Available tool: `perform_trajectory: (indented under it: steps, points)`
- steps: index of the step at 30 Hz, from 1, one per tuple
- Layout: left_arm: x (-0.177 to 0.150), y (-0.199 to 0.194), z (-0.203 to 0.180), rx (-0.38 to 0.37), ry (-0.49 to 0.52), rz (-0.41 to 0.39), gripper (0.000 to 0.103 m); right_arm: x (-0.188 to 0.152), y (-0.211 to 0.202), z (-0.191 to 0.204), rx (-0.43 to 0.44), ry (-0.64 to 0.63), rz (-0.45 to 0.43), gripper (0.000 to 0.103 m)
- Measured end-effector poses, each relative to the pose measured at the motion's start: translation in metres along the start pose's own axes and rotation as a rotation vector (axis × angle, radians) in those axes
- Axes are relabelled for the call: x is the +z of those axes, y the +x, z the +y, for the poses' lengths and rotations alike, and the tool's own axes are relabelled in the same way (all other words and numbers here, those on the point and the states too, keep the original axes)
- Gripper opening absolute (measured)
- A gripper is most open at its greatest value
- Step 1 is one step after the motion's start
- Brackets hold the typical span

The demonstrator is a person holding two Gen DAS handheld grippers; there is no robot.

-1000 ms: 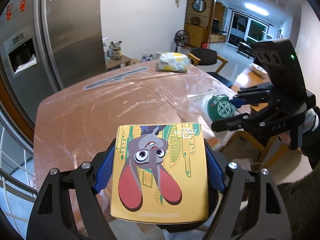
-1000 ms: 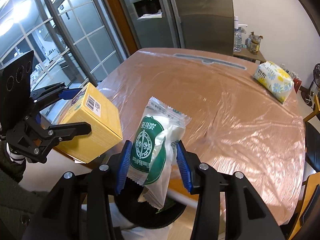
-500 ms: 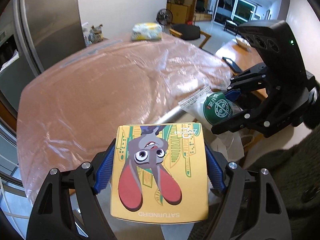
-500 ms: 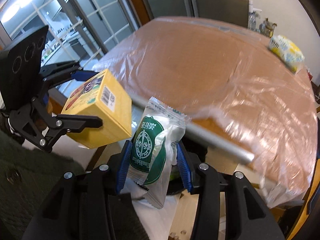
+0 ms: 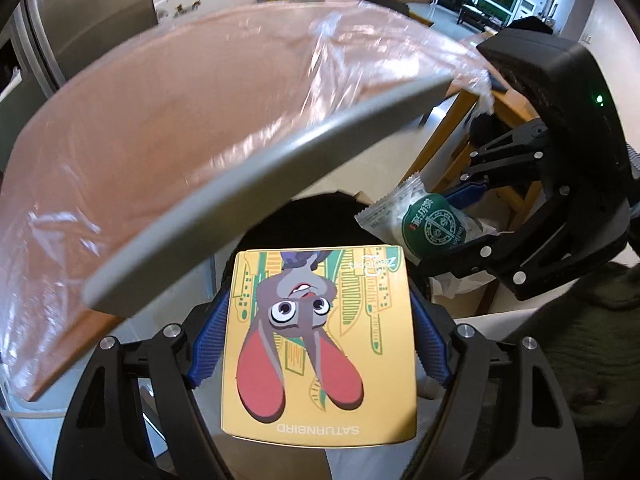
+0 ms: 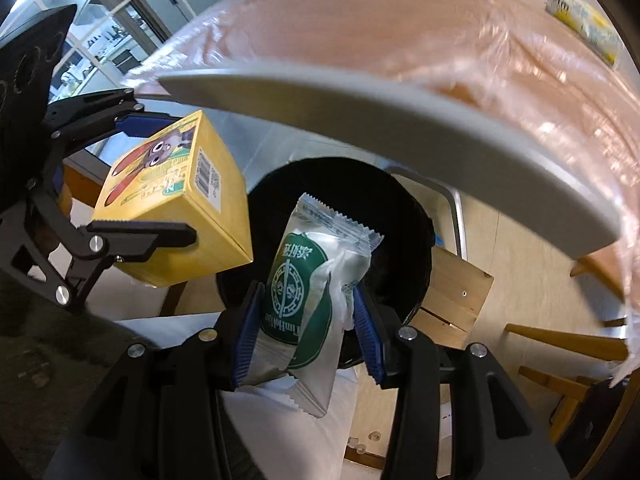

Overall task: Collect trash
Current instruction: 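Open both tools to drop the box and packet into the bin, then raise both tools back above the table toward the tissue pack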

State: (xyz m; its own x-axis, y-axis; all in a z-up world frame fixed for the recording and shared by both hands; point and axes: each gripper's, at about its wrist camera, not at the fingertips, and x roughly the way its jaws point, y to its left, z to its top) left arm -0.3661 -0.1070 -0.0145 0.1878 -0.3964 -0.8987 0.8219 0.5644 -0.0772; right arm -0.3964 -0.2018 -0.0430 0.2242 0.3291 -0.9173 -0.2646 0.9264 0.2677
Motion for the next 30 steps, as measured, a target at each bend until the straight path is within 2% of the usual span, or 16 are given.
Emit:
perform_trajectory:
  steps: [11, 14, 15, 16, 19, 23, 26, 27, 28, 29, 30]
  points:
    - [-0.004, 0.045, 0.015, 0.009, -0.075, 0.035, 0.08, 0.008, 0.035, -0.003, -0.041, 0.011, 0.016, 0.044]
    - [-0.005, 0.049, 0.017, 0.003, -0.079, 0.046, 0.081, 0.01, 0.037, -0.008, -0.03, 0.033, 0.024, 0.056]
    - [-0.004, 0.051, 0.017, 0.003, -0.078, 0.055, 0.082, 0.01, 0.036, -0.01, -0.029, 0.038, 0.025, 0.063]
    - [-0.005, 0.051, 0.017, 0.007, -0.079, 0.06, 0.086, 0.009, 0.035, -0.01, -0.029, 0.041, 0.022, 0.064]
    - [-0.006, 0.048, 0.02, 0.007, -0.095, 0.064, 0.087, 0.01, 0.029, -0.01, -0.029, 0.051, 0.027, 0.065]
    - [-0.007, 0.021, 0.018, -0.015, -0.101, 0.049, 0.087, 0.008, 0.003, -0.011, -0.023, 0.057, 0.019, 0.065]
    - [0.001, -0.024, 0.016, -0.052, -0.088, -0.023, 0.087, 0.012, -0.041, -0.004, 0.007, 0.013, -0.027, 0.065]
    - [0.006, -0.039, 0.019, -0.059, -0.081, -0.053, 0.087, 0.018, -0.064, -0.002, 0.003, -0.016, -0.072, 0.068]
    - [0.012, -0.058, 0.022, -0.055, -0.073, -0.098, 0.087, 0.023, -0.078, -0.004, -0.016, -0.027, -0.113, 0.076]
    - [0.021, -0.074, 0.028, -0.026, -0.072, -0.143, 0.089, 0.03, -0.095, -0.009, -0.051, -0.03, -0.172, 0.082]
    - [0.027, -0.088, 0.039, 0.02, -0.082, -0.182, 0.094, 0.04, -0.11, -0.016, -0.094, -0.02, -0.232, 0.094]
